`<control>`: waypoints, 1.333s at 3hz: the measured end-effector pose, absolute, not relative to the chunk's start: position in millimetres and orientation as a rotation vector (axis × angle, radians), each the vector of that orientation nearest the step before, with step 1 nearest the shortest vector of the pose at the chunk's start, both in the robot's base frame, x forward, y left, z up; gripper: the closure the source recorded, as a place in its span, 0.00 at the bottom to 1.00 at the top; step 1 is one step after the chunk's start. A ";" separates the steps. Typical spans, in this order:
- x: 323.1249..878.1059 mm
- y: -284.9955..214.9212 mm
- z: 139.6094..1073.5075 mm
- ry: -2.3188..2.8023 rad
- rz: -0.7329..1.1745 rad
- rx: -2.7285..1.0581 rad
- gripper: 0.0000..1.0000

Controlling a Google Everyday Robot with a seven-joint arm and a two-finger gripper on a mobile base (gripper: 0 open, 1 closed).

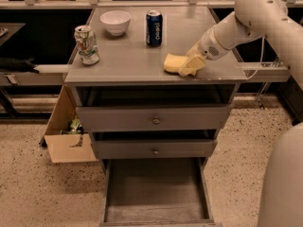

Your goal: Place sponge into bottom drawer

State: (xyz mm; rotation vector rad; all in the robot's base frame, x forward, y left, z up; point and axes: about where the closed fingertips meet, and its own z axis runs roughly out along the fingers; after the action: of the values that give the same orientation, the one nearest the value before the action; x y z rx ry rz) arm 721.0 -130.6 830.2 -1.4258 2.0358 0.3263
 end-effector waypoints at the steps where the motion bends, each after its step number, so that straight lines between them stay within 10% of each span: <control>1: 719.6 -128.5 822.9 2.031 0.332 -1.450 0.65; 3: 689.1 -122.4 850.0 1.923 0.373 -1.515 1.00; 4: 646.2 -119.1 870.4 1.821 0.388 -1.610 1.00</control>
Offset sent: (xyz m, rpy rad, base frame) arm -0.0277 0.0085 0.0213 0.0474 -0.1030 0.1573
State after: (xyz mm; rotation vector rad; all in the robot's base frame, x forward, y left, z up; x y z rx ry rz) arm 646.2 -119.1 870.4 -1.6097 1.8207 0.3878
